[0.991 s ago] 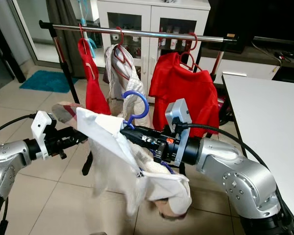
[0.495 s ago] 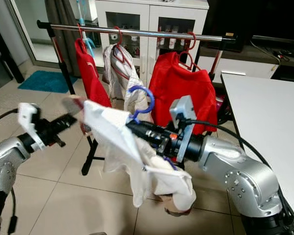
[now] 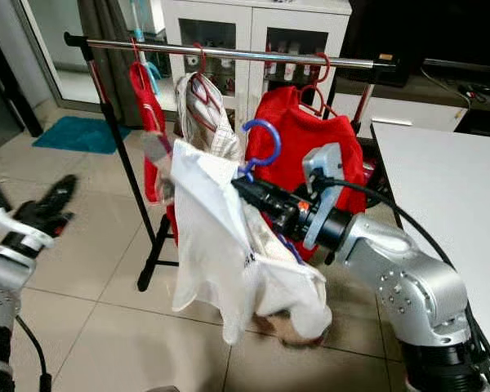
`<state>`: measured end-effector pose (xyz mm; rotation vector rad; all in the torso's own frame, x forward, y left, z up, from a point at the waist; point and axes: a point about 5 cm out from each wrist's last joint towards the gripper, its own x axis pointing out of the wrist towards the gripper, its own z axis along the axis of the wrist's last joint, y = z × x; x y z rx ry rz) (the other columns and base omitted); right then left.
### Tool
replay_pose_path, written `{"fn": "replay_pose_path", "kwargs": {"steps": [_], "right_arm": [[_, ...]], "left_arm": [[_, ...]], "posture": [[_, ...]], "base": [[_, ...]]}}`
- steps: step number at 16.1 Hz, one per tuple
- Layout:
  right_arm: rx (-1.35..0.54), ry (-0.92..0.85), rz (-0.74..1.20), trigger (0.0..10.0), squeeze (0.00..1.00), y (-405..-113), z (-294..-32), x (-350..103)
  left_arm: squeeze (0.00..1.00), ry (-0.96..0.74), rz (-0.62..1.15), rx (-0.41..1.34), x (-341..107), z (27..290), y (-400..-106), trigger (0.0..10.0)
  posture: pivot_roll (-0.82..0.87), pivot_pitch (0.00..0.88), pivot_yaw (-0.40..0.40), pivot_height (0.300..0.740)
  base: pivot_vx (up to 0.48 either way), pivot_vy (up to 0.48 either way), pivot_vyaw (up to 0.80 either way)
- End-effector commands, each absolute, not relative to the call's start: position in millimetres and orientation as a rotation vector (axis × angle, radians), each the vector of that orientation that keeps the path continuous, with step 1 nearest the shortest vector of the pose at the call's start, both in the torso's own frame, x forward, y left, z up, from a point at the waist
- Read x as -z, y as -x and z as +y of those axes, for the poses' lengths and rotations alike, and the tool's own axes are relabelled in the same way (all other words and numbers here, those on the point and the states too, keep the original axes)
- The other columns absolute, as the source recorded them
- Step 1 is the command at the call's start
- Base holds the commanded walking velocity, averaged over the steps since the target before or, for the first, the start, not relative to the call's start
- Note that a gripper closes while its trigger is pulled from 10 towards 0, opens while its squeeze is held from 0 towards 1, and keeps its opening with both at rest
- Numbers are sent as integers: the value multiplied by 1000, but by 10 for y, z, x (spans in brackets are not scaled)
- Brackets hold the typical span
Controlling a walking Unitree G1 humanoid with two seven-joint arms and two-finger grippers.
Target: Hang hanger
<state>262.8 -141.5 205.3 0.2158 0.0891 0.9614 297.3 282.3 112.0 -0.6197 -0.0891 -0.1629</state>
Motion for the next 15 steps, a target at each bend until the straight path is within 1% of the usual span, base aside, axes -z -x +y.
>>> {"fn": "replay_pose_path", "kwargs": {"steps": [1, 2, 3, 4, 5, 7, 8, 10, 11, 12, 14, 15], "right_arm": [[-952, -216, 50, 10000, 0, -2642, -1440, -2119], [-954, -212, 50, 10000, 0, -2640, -1445, -2121], [-958, -203, 53, 10000, 0, -2636, -1441, -2121], [-961, -181, 57, 10000, 0, -2631, -1434, -2124], [-966, -157, 56, 10000, 0, -2629, -1420, -2137], [-975, -129, 59, 10000, 0, -2624, -1412, -2147], [-1005, -58, 72, 10000, 0, -2616, -1400, -2153], [-1028, -1, 78, 10000, 0, -2618, -1394, -2161], [-1042, 26, 73, 10000, 0, -2630, -1387, -2182], [-1067, 44, 66, 10000, 0, -2635, -1383, -2214], [-1144, 53, 54, 10000, 0, -2599, -1363, -2273], [-1182, 62, 55, 10000, 0, -2573, -1358, -2289]], "left_arm": [[0, 622, -87, 125, -1113, 2850, -2983, 0], [0, 541, -55, 162, -1121, 2789, -2985, 0], [0, 452, -36, 220, -1146, 2729, -2990, 3882], [0, 365, -35, 343, -1228, 2618, -2989, 10000], [1000, 374, -76, 470, -1383, 2548, -2983, 10000], [1000, 367, -97, 552, -1504, 2550, -2976, 10000], [1000, 270, -85, 669, -1721, 2633, -2981, 10000], [1000, 180, -50, 763, -1911, 2706, -2974, 10000], [1000, 133, -8, 816, -1992, 2770, -2953, 10000], [1000, 124, 59, 891, -2012, 2795, -2908, 10000], [1000, 126, 214, 997, -1867, 2802, -2823, 10000], [1000, 118, 262, 1022, -1807, 2818, -2801, 10000]], "posture": [[-17, 0, 34, 740], [-17, 0, 33, 740], [-18, 0, 33, 740], [-22, 0, 35, 740], [-23, 0, 35, 740], [-26, 0, 34, 740], [-23, 0, 31, 740], [-23, 0, 31, 740], [-20, 0, 35, 740], [-20, 0, 35, 740], [-22, 0, 41, 740], [-29, 0, 46, 740]], "base": [[0, 0, 0], [0, 0, 0], [0, 0, 0], [0, 0, 0], [0, 0, 0], [0, 0, 0], [0, 0, 0], [0, 0, 0], [0, 0, 0], [0, 0, 0], [0, 0, 0], [0, 0, 0]]}}
